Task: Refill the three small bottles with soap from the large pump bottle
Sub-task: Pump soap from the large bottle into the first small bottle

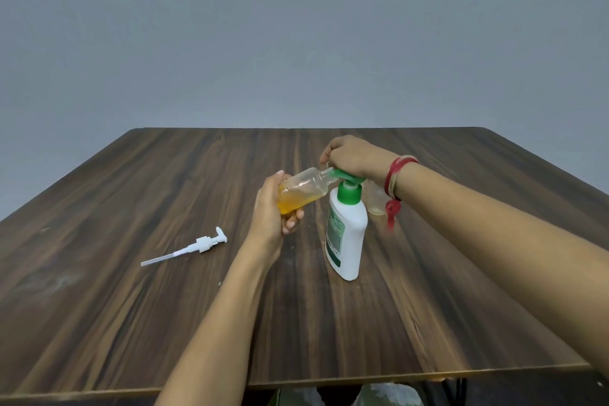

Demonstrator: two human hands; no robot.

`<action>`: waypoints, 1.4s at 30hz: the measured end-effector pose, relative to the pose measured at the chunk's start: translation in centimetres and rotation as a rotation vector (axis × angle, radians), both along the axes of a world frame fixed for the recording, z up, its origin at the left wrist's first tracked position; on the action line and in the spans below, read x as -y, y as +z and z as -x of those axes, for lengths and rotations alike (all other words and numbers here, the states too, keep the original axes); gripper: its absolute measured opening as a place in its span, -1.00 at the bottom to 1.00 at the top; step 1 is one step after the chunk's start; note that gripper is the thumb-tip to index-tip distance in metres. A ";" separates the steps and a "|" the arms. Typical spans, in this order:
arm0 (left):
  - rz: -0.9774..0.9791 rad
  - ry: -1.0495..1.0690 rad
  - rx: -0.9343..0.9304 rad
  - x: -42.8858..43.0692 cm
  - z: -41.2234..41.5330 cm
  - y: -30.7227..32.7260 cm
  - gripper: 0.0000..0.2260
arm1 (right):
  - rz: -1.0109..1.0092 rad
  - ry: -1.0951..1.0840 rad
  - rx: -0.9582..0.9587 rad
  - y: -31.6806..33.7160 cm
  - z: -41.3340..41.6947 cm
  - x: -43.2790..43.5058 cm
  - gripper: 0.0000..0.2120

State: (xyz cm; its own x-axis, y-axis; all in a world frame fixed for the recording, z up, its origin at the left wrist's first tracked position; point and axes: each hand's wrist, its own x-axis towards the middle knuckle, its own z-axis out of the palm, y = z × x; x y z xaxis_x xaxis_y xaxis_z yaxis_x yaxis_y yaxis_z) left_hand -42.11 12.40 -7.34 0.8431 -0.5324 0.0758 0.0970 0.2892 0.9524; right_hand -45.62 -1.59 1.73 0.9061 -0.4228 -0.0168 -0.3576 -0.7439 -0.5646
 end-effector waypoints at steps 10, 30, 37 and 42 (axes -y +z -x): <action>0.003 -0.013 0.030 0.1 0.2 0.0 -0.64 | 0.027 -0.023 0.030 0.3 -0.1 0.3 -0.70; 0.005 0.003 0.036 0.1 -0.2 -0.4 -0.66 | 0.023 0.044 -0.007 -0.4 -0.1 0.0 -0.71; 0.015 0.009 0.028 0.1 -0.1 -0.4 -0.66 | 0.071 0.020 -0.008 -0.2 -0.2 -0.1 -0.69; 0.036 -0.001 0.029 0.3 0.1 -0.4 -0.65 | 0.056 0.013 -0.001 0.3 -0.2 -0.1 -0.71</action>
